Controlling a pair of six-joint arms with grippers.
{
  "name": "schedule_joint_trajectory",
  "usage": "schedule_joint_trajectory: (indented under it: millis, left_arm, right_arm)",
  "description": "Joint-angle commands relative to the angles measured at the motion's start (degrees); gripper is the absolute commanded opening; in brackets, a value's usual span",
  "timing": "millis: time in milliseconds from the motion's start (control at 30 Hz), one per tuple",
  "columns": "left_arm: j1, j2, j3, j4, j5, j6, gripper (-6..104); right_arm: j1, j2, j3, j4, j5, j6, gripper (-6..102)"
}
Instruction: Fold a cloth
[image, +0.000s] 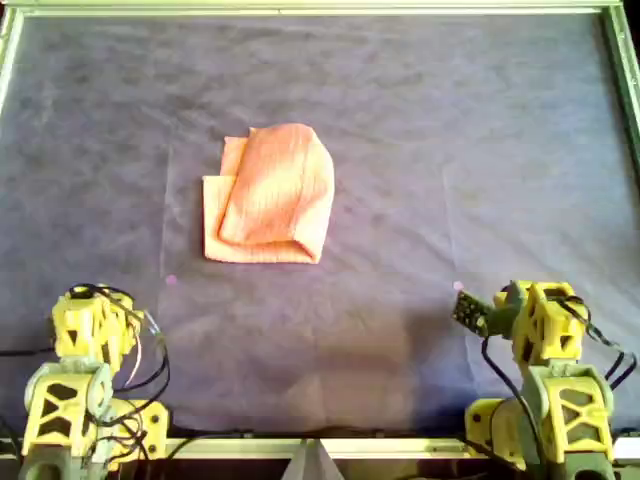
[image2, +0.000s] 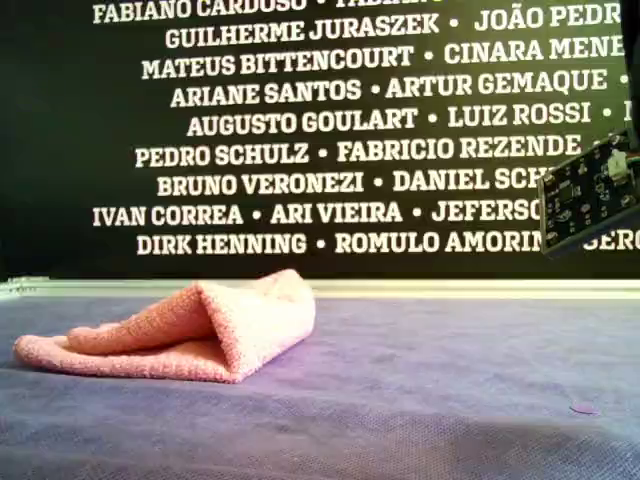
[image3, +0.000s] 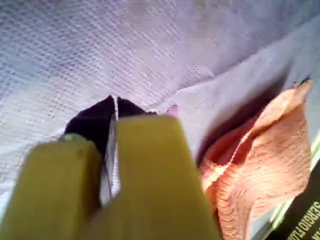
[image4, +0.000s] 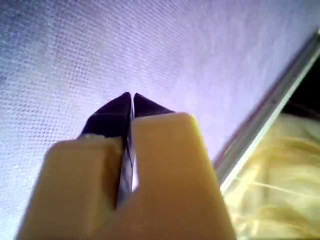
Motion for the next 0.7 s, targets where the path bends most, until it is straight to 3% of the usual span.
schedule_joint_trajectory:
  millis: [0, 667]
  left_arm:
    - [1.05, 0.79, -1.05, 1.14, 0.0, -0.35, -2]
    - [0.7, 0.7, -1.05, 1.14, -0.35, -0.35, -2]
  right_arm:
    - [-0.62, 2.72, 0.88, 0.79, 0.09, 0.35, -1]
    - [-0.97, 2.72, 0.88, 0.79, -0.79, 0.35, 0]
